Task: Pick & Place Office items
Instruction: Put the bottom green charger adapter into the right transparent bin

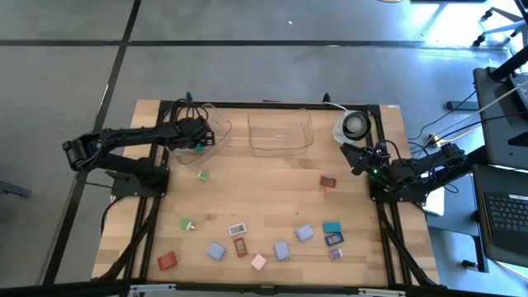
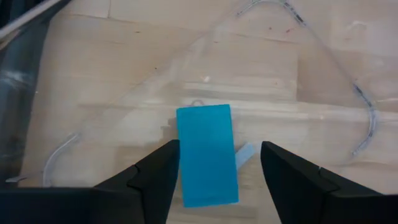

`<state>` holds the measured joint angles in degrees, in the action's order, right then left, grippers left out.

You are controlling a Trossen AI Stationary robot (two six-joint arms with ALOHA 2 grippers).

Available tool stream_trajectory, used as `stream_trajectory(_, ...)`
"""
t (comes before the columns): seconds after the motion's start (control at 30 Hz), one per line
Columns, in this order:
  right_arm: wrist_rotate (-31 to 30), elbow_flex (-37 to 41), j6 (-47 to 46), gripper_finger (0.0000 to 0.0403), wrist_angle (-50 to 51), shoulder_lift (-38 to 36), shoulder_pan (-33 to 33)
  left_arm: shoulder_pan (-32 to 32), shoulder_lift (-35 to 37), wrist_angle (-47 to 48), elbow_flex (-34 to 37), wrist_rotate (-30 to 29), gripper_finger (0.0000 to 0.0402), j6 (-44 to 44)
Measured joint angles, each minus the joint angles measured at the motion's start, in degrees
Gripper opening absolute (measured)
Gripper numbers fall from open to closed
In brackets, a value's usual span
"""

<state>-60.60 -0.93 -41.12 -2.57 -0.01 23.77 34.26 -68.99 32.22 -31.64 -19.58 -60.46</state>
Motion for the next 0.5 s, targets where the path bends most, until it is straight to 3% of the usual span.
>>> stream_trajectory(0.27,0.0,0.0,0.0,0.0258,0.0,0.0,0.0,-0.4,1.3,-1.8,-7.0,0.6,0.0232,15.7)
stream_trajectory(0.37,0.0,0.0,0.0,0.0258,0.0,0.0,0.0,-1.8,2.0,-3.1,-12.0,3.6,0.0226,23.6)
stream_trajectory(0.5,0.0,0.0,0.0,0.0258,0.0,0.0,0.0,-5.3,2.2,-5.6,-18.2,9.2,0.0218,28.0)
